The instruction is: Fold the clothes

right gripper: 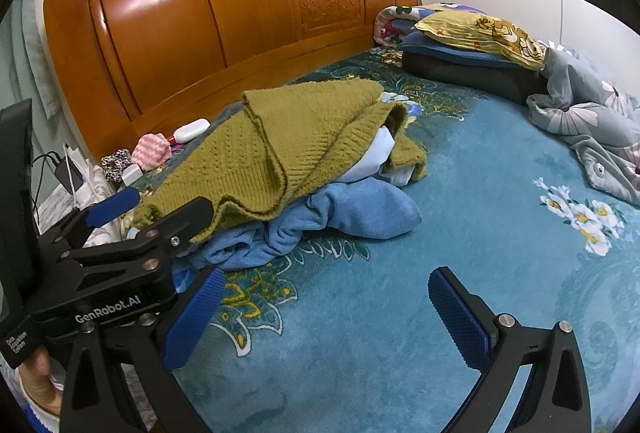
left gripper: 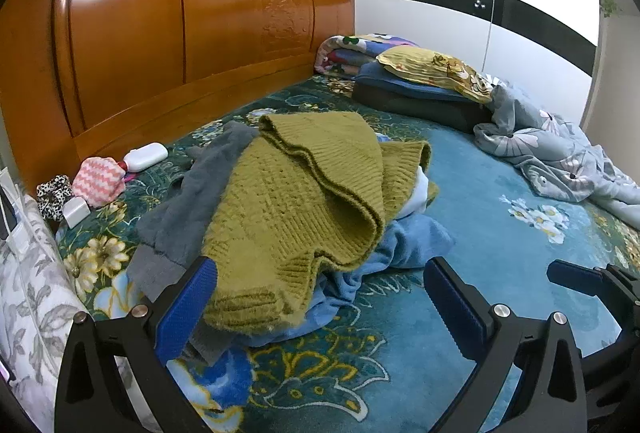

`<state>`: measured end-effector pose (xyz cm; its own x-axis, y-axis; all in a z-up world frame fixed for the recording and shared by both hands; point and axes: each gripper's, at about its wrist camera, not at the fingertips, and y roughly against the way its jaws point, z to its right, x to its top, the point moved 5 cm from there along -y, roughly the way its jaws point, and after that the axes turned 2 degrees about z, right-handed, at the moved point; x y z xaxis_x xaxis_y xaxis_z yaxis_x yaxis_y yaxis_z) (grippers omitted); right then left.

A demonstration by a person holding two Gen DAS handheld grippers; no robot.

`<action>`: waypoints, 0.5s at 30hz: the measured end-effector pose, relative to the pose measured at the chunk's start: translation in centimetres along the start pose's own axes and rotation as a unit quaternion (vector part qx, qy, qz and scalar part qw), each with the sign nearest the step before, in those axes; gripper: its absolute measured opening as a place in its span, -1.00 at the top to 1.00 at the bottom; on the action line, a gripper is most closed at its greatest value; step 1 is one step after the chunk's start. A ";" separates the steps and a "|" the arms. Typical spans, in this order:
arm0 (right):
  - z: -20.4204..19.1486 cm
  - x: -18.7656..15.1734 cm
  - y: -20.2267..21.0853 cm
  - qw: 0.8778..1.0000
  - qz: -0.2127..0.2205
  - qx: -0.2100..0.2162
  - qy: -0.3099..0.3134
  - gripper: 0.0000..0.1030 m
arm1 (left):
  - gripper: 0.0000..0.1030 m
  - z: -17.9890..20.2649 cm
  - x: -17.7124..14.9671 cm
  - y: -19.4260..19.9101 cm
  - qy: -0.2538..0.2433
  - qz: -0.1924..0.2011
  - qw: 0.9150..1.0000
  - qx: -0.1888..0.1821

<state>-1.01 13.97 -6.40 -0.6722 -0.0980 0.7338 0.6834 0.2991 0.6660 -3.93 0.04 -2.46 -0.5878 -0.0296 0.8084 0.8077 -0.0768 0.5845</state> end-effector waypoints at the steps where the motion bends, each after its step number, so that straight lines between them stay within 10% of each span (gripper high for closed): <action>1: 0.0 0.1 0.0 1.000 0.001 0.000 0.000 -1.00 | -1.00 0.0 0.0 0.0 0.000 0.000 1.000 -0.002; 15: -0.1 0.5 0.5 1.000 0.004 -0.006 0.005 -1.00 | -1.00 -0.6 0.6 0.1 0.010 -0.003 1.000 -0.014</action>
<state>-1.01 14.00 -5.72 -0.6640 -0.1056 0.7403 0.6919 0.2888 0.6618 -4.26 -0.55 -1.98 -0.5938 -0.0499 0.8030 0.8027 -0.1045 0.5871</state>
